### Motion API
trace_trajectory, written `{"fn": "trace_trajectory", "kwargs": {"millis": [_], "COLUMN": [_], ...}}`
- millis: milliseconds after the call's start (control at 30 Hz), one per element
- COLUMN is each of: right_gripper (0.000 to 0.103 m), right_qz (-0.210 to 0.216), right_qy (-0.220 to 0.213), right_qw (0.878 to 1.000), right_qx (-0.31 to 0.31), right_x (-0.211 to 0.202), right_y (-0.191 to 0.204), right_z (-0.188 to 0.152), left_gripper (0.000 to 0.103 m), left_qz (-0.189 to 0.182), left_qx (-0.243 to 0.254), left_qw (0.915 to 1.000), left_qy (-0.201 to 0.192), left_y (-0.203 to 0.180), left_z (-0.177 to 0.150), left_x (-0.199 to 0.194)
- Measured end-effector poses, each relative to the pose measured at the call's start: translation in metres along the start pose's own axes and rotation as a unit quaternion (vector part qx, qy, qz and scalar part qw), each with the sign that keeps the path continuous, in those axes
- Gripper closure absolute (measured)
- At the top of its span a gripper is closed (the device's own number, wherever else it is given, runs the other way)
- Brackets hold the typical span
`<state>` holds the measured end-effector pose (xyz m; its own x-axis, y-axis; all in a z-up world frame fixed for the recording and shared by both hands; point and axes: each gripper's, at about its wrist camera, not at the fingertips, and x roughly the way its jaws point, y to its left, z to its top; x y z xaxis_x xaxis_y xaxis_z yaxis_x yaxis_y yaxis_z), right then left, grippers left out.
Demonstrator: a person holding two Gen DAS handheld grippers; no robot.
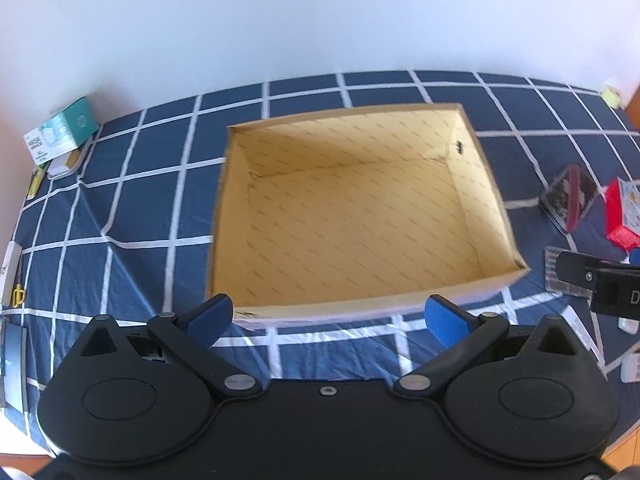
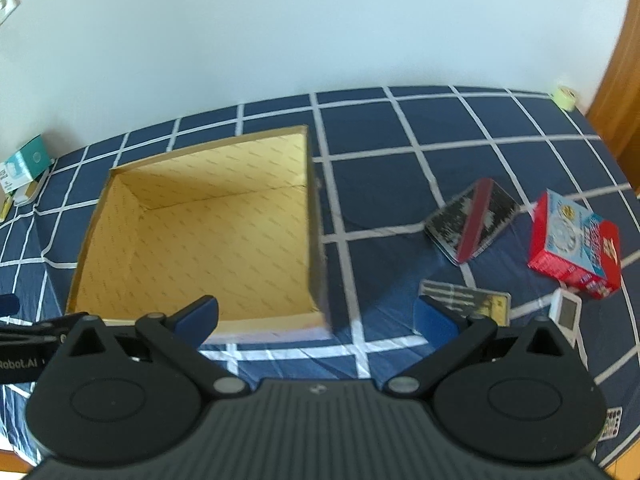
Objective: Organize objects
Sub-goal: 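Move both tools toward the remotes lying beside the box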
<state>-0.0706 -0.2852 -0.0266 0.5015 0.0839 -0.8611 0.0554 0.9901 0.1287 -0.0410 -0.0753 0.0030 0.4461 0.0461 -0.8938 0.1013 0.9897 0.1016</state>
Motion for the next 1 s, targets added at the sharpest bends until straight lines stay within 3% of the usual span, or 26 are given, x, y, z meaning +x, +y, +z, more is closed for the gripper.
{"fn": "trace_trajectory", "kwargs": {"millis": [567,1000], "right_gripper": [0.0,0.0], "right_qz": [-0.015,-0.068], "right_qy": [0.017,-0.003], "right_qw": [0.999,0.992], "right_qx": [0.049,0.11], "right_x": [-0.01,-0.053], "right_y": [-0.107,-0.134], "right_z": [-0.042,-0.09], "left_gripper": [0.0,0.0], "left_qz": [-0.017,-0.058], "left_qx": [0.04,0.107], "left_qw": [0.999,0.9926], "left_qy": [0.013,0.002], "left_y": [-0.098,-0.129], "left_z": [-0.027,-0.051], "left_x": [0.003,-0.006]}}
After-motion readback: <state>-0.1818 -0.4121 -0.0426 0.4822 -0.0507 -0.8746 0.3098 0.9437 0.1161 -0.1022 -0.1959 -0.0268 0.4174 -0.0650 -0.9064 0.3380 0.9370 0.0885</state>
